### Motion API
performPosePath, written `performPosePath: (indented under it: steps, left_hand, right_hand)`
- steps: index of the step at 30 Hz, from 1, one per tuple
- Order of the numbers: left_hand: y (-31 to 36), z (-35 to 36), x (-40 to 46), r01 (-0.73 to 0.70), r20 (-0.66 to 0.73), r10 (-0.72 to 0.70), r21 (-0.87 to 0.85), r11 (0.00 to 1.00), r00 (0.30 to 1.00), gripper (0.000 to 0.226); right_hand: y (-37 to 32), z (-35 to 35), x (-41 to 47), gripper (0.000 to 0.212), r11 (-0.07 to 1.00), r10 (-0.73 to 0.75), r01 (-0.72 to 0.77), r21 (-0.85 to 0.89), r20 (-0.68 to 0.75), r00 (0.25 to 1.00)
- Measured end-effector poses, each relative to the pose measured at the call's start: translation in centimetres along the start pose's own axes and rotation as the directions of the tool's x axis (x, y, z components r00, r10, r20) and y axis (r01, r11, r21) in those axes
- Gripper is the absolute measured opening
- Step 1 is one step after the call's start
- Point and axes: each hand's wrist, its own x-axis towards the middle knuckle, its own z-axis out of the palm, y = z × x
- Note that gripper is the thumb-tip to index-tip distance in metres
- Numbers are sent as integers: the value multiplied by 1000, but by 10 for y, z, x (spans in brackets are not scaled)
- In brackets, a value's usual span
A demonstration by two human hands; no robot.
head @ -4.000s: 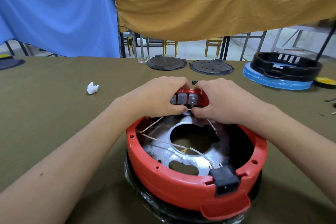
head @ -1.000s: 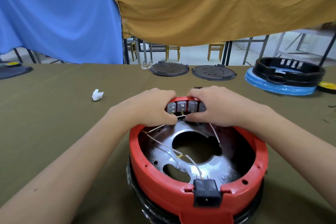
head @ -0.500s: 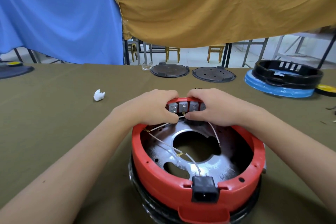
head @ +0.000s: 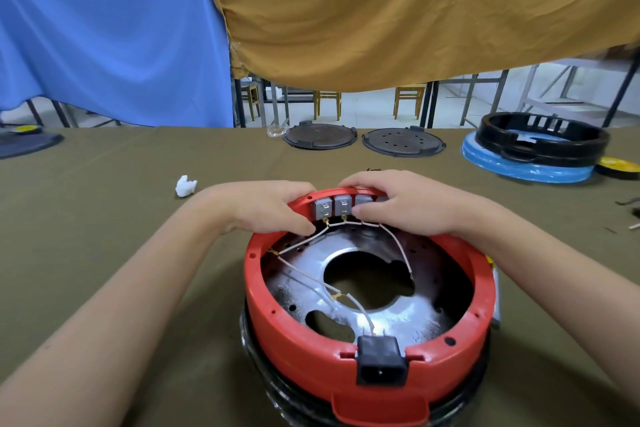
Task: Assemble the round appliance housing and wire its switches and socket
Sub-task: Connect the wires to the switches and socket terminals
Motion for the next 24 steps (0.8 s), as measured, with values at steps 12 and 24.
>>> performPosePath:
  steps: [12,24]
  left_hand:
    - [0,-3,-3,17,43,-20,62,998,999,27]
    - [1,-3,-5,33,84,-35,28,999,996,42]
  right_hand:
    - [16,-13,-3,54,907,40,-116,405,192,981]
    - [12,-27,-8,91,964,125,-204,170,391,912]
